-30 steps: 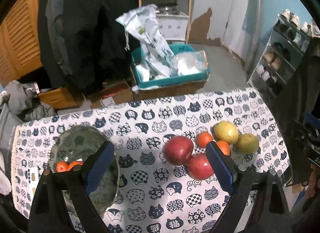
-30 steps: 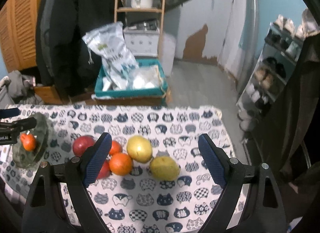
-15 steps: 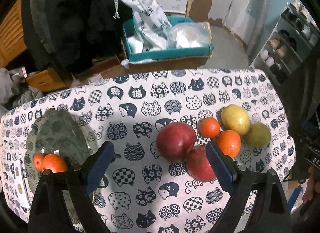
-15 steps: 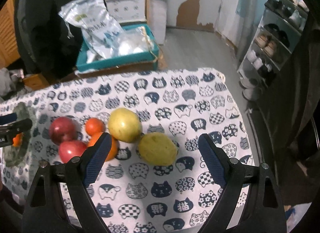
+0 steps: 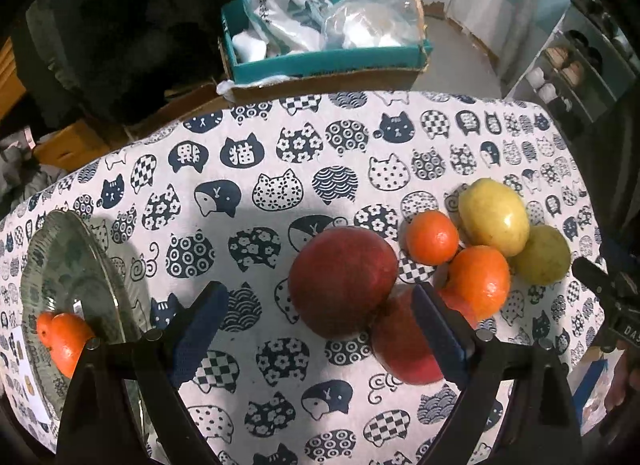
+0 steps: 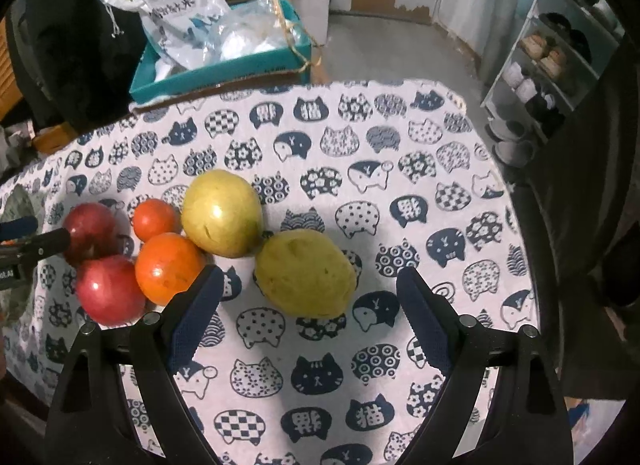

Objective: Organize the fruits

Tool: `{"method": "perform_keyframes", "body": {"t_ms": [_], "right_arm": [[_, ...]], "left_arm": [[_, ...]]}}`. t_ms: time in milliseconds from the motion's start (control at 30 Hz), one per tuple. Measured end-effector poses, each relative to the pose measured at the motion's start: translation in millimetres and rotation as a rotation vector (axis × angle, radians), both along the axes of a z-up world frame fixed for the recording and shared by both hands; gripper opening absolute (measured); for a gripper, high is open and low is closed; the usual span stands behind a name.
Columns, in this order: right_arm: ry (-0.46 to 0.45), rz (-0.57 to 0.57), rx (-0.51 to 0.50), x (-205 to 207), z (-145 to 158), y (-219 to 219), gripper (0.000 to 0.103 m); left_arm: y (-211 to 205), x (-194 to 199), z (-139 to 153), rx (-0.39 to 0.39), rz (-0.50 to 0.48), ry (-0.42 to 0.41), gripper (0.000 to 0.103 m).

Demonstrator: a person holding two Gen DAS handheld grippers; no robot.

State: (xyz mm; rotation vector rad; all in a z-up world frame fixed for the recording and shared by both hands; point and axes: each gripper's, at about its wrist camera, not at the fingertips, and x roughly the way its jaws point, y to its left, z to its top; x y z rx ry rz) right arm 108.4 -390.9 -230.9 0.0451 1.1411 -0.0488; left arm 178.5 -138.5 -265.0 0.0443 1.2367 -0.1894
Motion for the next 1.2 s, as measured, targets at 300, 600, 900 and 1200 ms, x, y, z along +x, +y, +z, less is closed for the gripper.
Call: {"method": "perform_keyframes", "body": {"t_ms": [300,600,900,1200], "right_arm": [[0.082,-0.009,0.046,13,-36,-8,0.088],[0.141,-0.007,0.069,30,-63,-4,0.088],[0.153,-0.004,0.053,43,-76,4,0.086],[0.127,0.007,0.036,49,-81,10,0.077]], "left_arm": [[-1,14,-25,-0.037,0.011,0.061,0.094],[-6,19,-37,-0.058,-0.017,0.088,0.09],[-14,16,-40,-0.079,-0.074,0.086,0.074],[-11,5,-26,-0.035,-0.083,0.027,0.073]]}}
